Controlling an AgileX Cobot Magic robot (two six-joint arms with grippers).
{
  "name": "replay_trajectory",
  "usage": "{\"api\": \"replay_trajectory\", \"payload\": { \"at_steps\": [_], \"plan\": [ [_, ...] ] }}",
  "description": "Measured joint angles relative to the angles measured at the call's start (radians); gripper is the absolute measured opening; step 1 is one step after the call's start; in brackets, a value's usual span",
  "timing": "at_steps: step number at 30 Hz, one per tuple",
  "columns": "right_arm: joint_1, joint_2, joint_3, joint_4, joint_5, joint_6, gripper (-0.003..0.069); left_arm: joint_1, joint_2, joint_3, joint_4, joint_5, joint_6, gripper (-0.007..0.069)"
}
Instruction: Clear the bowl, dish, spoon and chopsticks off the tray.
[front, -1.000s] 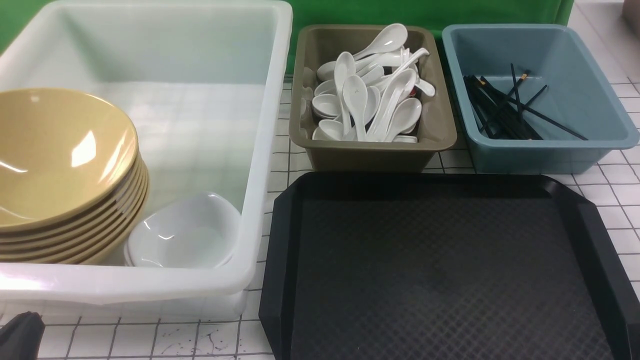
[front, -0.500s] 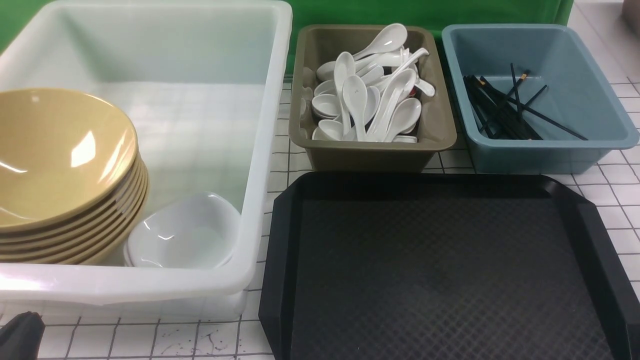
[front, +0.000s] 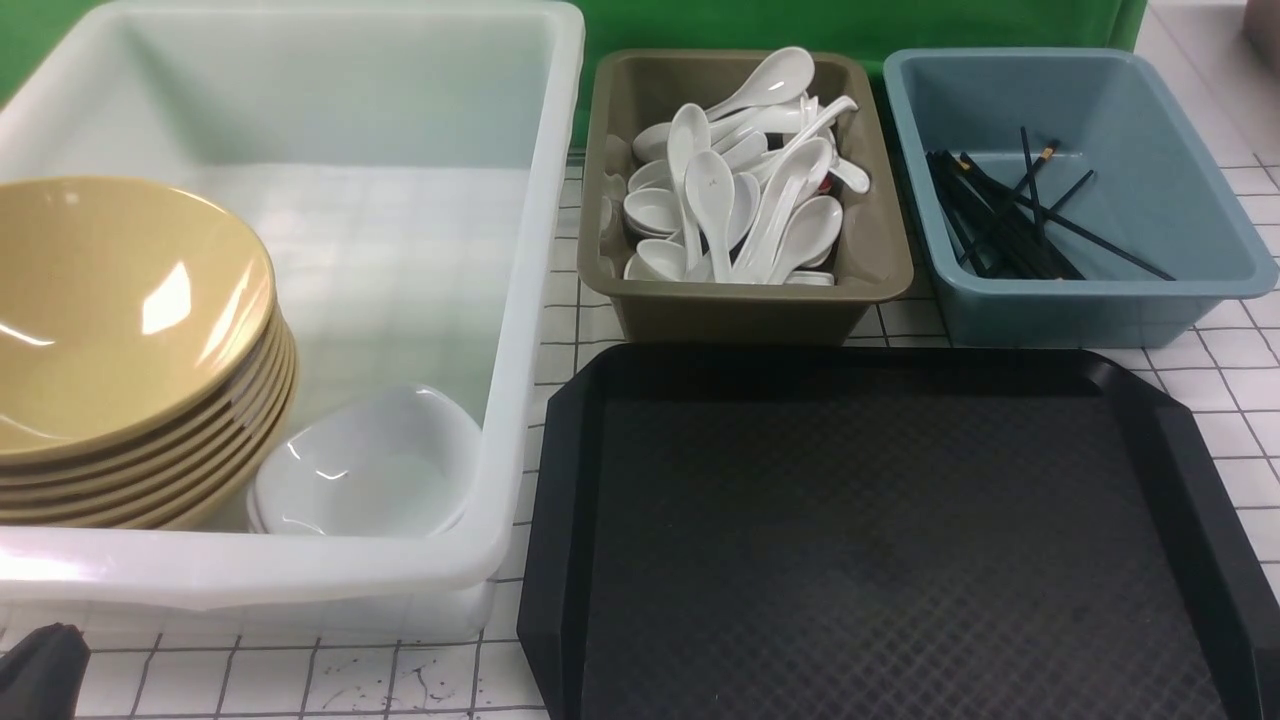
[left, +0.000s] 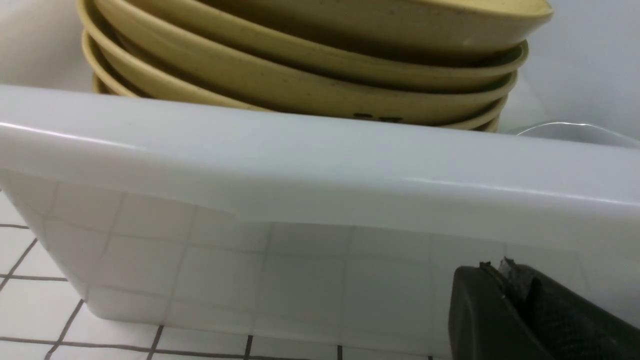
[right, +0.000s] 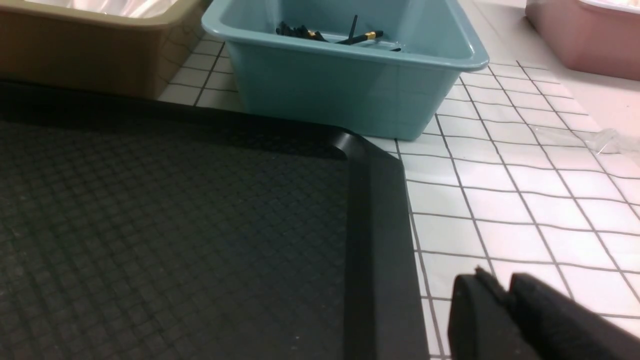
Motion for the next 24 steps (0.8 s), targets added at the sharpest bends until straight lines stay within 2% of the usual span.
{"api": "replay_trajectory", "payload": {
  "at_steps": [24],
  "plan": [
    [0.0, 0.0, 0.0, 0.0, 0.0, 0.0, 0.0142, 0.0, 0.0, 0.0, 0.0, 0.0, 0.0, -0.0012]
  ]
}}
